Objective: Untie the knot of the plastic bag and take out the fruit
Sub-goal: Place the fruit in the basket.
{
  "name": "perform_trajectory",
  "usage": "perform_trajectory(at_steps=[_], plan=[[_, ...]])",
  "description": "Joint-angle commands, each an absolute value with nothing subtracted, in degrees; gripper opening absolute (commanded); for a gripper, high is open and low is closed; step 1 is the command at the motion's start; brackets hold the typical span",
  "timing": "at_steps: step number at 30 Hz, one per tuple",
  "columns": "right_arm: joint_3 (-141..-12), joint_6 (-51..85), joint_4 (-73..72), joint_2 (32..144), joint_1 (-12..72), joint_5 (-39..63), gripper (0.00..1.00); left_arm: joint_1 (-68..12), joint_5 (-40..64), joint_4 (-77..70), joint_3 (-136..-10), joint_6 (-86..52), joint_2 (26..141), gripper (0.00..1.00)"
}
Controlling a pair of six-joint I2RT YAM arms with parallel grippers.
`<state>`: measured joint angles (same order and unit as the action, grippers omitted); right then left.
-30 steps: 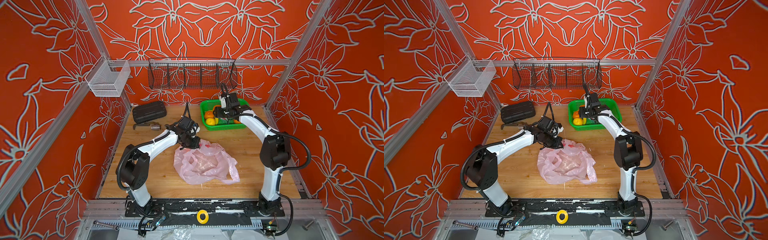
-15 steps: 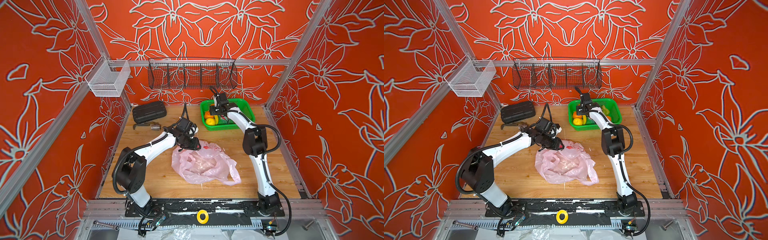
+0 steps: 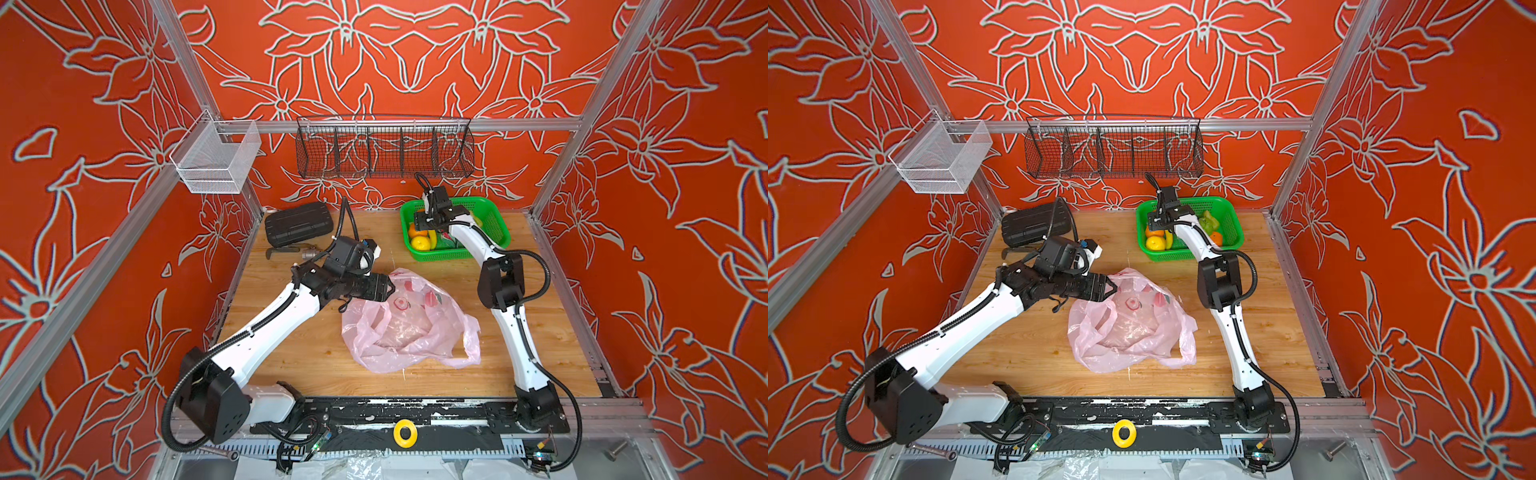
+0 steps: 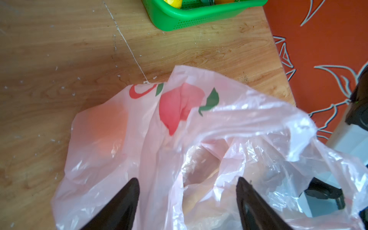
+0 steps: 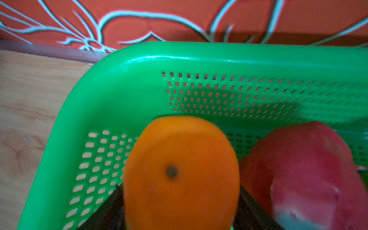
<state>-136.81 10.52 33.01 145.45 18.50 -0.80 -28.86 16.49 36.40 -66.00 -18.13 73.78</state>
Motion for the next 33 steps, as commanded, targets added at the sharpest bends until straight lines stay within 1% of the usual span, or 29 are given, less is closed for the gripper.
perform_trajectory(at_steps=[1,6,9,13,17,22,24,25,27,29,31,33], plan=[[-133.4,10.1,34.6,140.2,18.2,-2.5,0.83,-28.9,15.2,39.6,-64.2,-19.0,71.0,0.80],[-127.7,10.3,34.2,133.5,18.3,-1.4,0.84,-29.3,14.7,40.3,-61.6,-20.7,67.8,0.82],[-120.6,10.5,31.2,126.6,18.5,0.5,0.84,-29.9,12.9,41.4,-60.6,-21.3,66.7,0.85],[-109.3,11.7,27.1,115.1,18.7,4.4,0.84,-29.9,12.2,41.3,-59.9,-21.8,66.4,0.89],[-98.9,14.1,24.5,102.1,19.3,10.3,0.84,-30.0,10.6,41.3,-59.9,-21.8,68.8,0.90],[-87.2,18.8,20.1,86.9,22.4,17.5,0.83,-30.0,12.3,40.3,-60.7,-21.2,72.6,0.87],[-83.9,20.2,19.7,82.2,25.1,18.2,0.83,-29.9,13.4,39.3,-60.8,-21.3,73.4,0.81],[-82.3,20.2,19.8,80.0,27.0,18.0,0.83,-30.0,13.6,39.4,-61.1,-21.4,73.7,0.76],[-79.3,20.3,20.2,76.2,31.3,15.7,0.83,-30.0,13.2,39.7,-61.6,-21.5,73.8,0.65],[-75.4,21.8,20.0,72.7,35.5,14.1,0.83,-30.0,12.3,40.3,-62.0,-21.4,73.4,0.49],[-71.6,25.1,18.4,70.1,38.1,13.4,0.82,-29.9,11.5,40.8,-62.5,-21.3,72.7,0.36],[-67.6,27.5,16.0,68.0,40.7,12.6,0.82,-29.9,10.7,41.4,-63.2,-21.3,72.0,0.28]])
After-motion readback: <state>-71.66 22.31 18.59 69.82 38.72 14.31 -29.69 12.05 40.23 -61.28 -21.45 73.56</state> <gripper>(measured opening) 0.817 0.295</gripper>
